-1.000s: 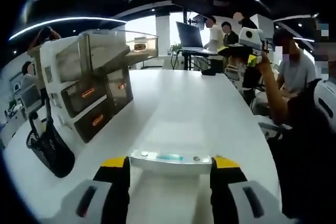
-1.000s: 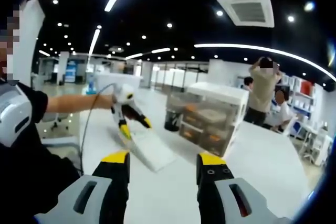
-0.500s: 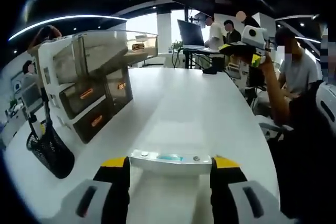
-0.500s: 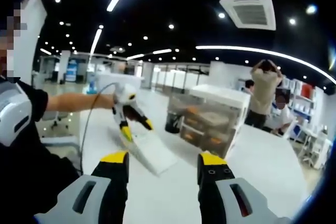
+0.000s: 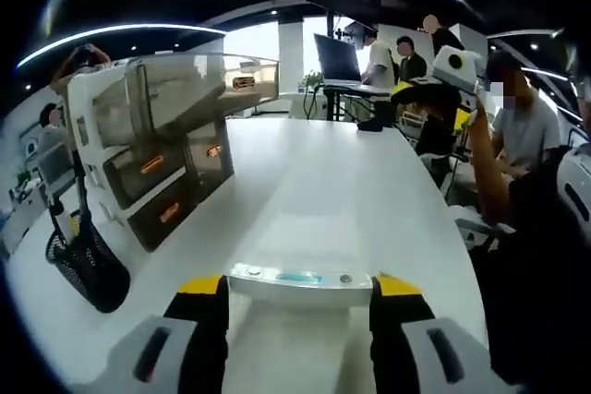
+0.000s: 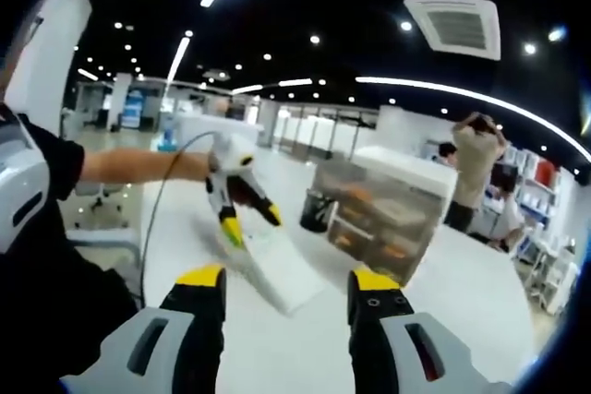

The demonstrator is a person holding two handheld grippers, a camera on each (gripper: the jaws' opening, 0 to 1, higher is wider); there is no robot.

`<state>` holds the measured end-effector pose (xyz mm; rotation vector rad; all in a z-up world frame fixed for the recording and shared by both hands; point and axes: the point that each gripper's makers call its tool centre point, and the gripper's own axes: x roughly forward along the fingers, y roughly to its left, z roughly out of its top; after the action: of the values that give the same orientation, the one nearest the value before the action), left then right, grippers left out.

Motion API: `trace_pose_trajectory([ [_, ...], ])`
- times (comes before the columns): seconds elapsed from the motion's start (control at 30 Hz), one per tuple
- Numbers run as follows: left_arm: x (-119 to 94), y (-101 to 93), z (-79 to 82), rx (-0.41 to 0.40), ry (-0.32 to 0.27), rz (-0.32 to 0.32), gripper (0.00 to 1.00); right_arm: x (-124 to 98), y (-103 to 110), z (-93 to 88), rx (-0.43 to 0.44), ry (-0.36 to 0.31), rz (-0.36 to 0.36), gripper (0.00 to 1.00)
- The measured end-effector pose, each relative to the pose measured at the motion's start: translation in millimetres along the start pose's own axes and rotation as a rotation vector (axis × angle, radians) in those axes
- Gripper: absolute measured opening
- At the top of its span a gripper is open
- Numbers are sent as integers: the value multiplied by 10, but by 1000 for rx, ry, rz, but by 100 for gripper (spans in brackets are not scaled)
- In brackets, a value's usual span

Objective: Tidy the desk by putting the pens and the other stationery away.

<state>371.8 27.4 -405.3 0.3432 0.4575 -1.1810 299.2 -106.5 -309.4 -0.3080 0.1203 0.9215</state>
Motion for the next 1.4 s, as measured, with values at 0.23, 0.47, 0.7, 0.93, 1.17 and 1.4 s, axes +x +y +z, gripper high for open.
trace_pose_trajectory([
  [0.23, 67, -115, 14, 0, 4, 0, 60, 181, 72, -77, -47, 51, -19, 53],
  [0.47, 81, -135, 20, -3, 2, -1, 60, 386, 147, -180, -124, 120, -49, 53],
  [0.7, 68, -83, 16, -9, 5, -2, 60, 590, 288, -227, -152, 143, -36, 53],
  [0.93, 50, 6, 22, -17, 8, -1, 60, 752, 408, -312, -180, 173, -29, 53],
  [1.17, 17, 65, 13, -18, 13, -1, 60, 852, 464, -365, -194, 188, -33, 55],
  [1.4, -11, 222, 42, -20, 10, 2, 60, 986, 452, -479, -226, 222, -78, 54],
])
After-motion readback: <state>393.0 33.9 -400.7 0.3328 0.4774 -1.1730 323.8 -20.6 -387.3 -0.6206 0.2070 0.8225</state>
